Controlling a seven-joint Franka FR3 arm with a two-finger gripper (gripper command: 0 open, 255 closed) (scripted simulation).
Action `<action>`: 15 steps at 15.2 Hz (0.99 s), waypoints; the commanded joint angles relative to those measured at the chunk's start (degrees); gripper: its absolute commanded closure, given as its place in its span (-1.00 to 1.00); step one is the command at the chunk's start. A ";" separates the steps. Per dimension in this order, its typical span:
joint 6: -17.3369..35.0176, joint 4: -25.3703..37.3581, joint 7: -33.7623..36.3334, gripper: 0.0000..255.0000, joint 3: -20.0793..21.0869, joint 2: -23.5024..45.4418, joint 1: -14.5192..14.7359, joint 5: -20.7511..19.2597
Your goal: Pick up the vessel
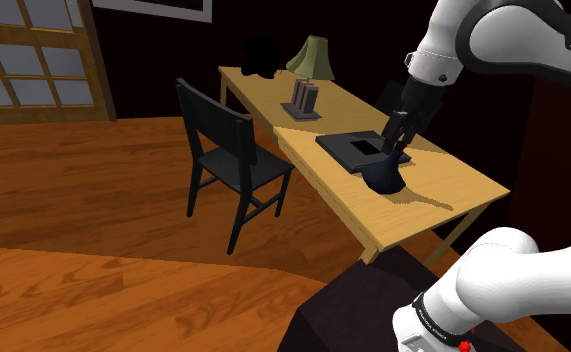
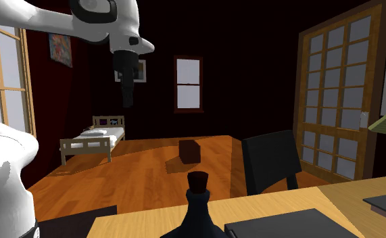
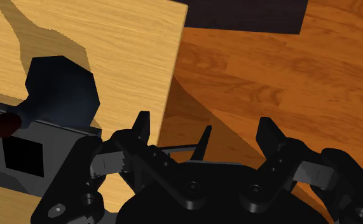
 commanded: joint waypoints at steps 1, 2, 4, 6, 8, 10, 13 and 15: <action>0.00 0.00 0.00 -1.00 0.00 0.00 0.00 0.00; 0.83 -0.48 -1.44 -1.00 -1.29 0.25 -0.36 -0.77; 2.56 -1.22 -4.29 -1.00 -3.87 1.00 -1.08 -2.29; 4.35 -1.67 -7.11 -1.00 -6.45 2.07 -1.80 -3.73; 6.19 -1.83 -9.91 -1.00 -9.03 3.47 -2.50 -5.07; 8.07 -1.69 -12.68 -1.00 -11.61 5.17 -3.13 -6.28; 10.92 -0.93 -16.86 -1.00 -15.43 8.31 -3.99 -7.72; 12.82 -0.05 -19.67 -1.00 -17.94 10.77 -4.47 -8.40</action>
